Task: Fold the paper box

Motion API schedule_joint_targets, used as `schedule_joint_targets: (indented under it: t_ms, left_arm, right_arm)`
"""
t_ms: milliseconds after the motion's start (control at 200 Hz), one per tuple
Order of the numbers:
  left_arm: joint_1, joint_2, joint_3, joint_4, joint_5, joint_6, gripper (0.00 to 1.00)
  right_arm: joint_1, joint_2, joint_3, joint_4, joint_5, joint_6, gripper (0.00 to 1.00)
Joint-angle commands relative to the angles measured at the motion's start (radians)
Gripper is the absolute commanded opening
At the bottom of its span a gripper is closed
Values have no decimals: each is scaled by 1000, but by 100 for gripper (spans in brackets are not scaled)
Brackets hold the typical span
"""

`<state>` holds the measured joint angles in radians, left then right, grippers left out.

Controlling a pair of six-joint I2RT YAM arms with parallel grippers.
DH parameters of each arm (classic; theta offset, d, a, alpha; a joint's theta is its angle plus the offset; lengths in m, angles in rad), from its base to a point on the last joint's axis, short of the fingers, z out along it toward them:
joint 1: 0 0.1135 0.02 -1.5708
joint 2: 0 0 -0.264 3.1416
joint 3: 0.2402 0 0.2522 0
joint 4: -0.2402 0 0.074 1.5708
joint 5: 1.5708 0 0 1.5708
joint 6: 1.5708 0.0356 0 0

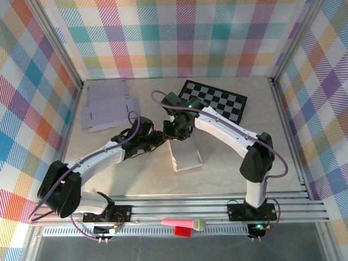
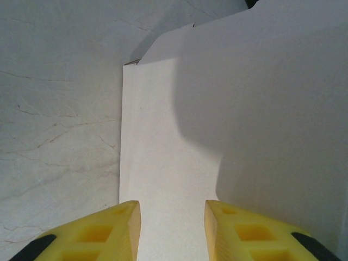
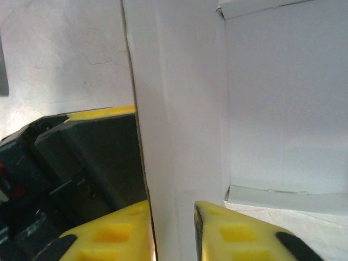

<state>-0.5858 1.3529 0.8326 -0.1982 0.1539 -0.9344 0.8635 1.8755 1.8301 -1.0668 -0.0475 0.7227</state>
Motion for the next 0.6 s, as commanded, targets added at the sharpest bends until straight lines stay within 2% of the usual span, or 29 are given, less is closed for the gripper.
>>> schedule_joint_targets:
  t_ms: [0,65,125,150,250,460,595]
  left_arm:
    - [-1,-61,46,-99,-49,42,39]
    - [-12,-116,69,-181,-114,77,43]
    - [-22,-181,86,-246,-178,112,45]
    - [-26,-207,92,-272,-202,124,49]
    - [-29,-311,113,-374,-262,176,50]
    - [-29,-419,140,-546,-236,278,48]
    - [-29,-487,117,-597,-206,289,47]
  right_arm:
    - [5,17,59,-22,21,42,13]
    - [8,15,75,-21,48,77,0]
    - [9,-3,78,-33,105,147,0]
    - [9,-11,76,-42,134,184,0]
    - [8,-61,61,-90,256,370,0]
    - [6,-96,77,-204,433,873,0]
    - [-23,36,282,-430,396,1155,0]
